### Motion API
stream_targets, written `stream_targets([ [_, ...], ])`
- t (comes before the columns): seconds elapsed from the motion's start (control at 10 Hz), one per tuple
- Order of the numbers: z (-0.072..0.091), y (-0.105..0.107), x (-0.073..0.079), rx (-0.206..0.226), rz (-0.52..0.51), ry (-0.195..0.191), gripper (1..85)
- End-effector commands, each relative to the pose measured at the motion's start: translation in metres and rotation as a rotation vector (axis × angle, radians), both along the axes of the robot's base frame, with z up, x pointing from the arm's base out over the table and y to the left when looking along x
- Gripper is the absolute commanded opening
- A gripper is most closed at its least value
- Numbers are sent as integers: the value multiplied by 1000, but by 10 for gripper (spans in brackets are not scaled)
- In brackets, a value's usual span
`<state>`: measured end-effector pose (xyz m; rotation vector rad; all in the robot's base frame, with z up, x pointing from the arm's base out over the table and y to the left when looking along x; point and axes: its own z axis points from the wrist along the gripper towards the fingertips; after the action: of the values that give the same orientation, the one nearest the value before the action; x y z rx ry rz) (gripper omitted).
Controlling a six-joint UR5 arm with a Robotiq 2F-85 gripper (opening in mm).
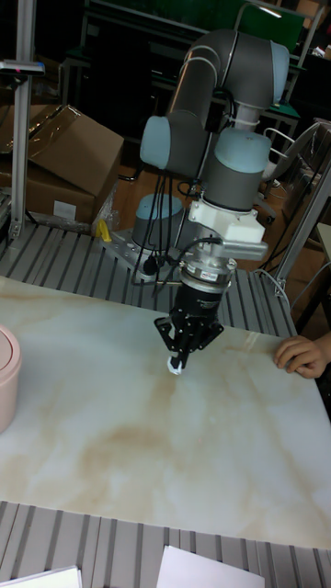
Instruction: Put the garbage in the trash can
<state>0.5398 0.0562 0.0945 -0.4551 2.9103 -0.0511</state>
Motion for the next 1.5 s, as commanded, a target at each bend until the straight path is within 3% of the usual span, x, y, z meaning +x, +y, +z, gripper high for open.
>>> stream_targets([
  [0.0, 14, -33, 7, -34, 1, -10, 10],
  [0.1, 28, -52, 10, -24, 64, 28, 10],
  [0.3, 41, -73, 16, 1, 138, 45, 10],
  [0.4, 42, -57, 12, 76, 69, 57, 10],
  [0.6, 42, -81, 22, 2, -42, 23, 10],
  [0.7, 43, -82, 21, 6, -49, 29, 10],
  [1.0, 59, -145, 27, -28, 130, 79, 10],
  [1.1, 62, -156, 28, -28, 145, 85, 10],
  [1.2, 63, -151, 29, -6, 111, 78, 10],
  [1.4, 64, -166, 37, -49, 8, 48, 10],
])
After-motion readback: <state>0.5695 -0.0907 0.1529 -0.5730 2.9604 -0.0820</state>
